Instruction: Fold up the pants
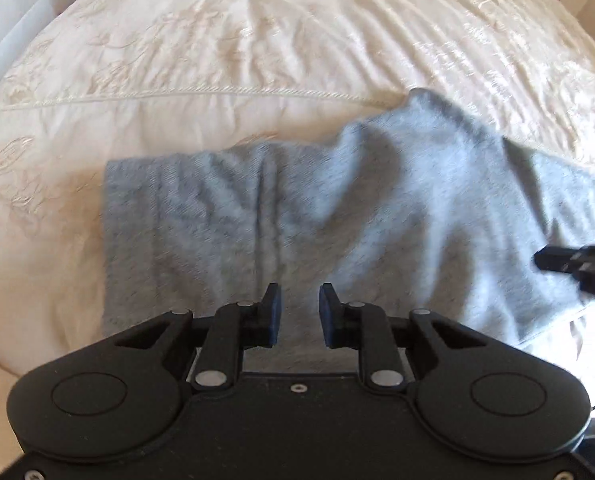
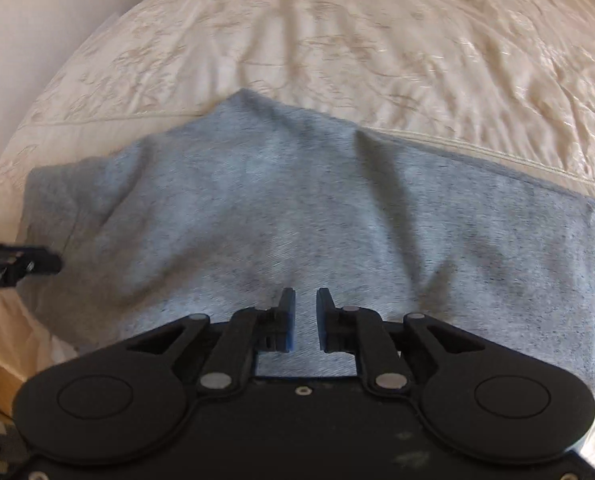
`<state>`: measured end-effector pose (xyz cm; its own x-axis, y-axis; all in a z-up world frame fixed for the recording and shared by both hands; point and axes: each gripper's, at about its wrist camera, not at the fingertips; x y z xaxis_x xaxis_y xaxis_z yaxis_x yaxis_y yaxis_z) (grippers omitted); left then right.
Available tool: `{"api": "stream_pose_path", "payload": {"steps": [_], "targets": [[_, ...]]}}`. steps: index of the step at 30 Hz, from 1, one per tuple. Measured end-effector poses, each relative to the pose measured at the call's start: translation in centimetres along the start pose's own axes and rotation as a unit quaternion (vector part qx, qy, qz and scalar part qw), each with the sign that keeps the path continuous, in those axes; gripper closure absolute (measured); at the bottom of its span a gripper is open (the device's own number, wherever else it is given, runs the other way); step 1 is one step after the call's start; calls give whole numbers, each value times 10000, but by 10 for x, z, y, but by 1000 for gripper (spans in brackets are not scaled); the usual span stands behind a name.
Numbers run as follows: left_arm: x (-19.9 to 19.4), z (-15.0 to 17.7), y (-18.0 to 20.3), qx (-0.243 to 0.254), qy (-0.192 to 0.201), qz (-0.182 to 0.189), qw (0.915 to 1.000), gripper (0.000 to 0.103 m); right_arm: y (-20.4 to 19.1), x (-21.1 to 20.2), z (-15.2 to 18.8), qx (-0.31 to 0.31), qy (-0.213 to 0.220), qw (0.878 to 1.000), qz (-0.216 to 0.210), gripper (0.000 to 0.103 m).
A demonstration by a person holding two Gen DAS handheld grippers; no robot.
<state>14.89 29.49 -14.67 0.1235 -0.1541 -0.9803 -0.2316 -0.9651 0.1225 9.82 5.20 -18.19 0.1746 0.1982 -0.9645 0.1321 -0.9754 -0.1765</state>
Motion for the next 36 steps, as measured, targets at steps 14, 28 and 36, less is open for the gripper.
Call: {"api": "stream_pose_path", "payload": {"steps": [14, 28, 36], "targets": [[53, -67, -22, -588, -5, 277, 9979, 92, -12, 6, 30, 10, -481, 9986, 206, 88], [56, -60, -47, -1084, -123, 1058, 9884, 92, 84, 27, -85, 1249, 394, 9879, 833, 89], [17, -48, -29, -868, 272, 561, 9943, 73, 121, -4, -76, 1840, 672, 9768, 861, 86]]}}
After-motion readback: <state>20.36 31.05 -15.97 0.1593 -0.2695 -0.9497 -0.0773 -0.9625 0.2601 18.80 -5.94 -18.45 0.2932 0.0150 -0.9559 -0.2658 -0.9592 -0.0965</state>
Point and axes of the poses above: each gripper's, at about its wrist camera, not at the fingertips, and x roughly the way its jaws point, y to its right, z to its underside, and after that the axes turned 10 degrees about -y, right-handed
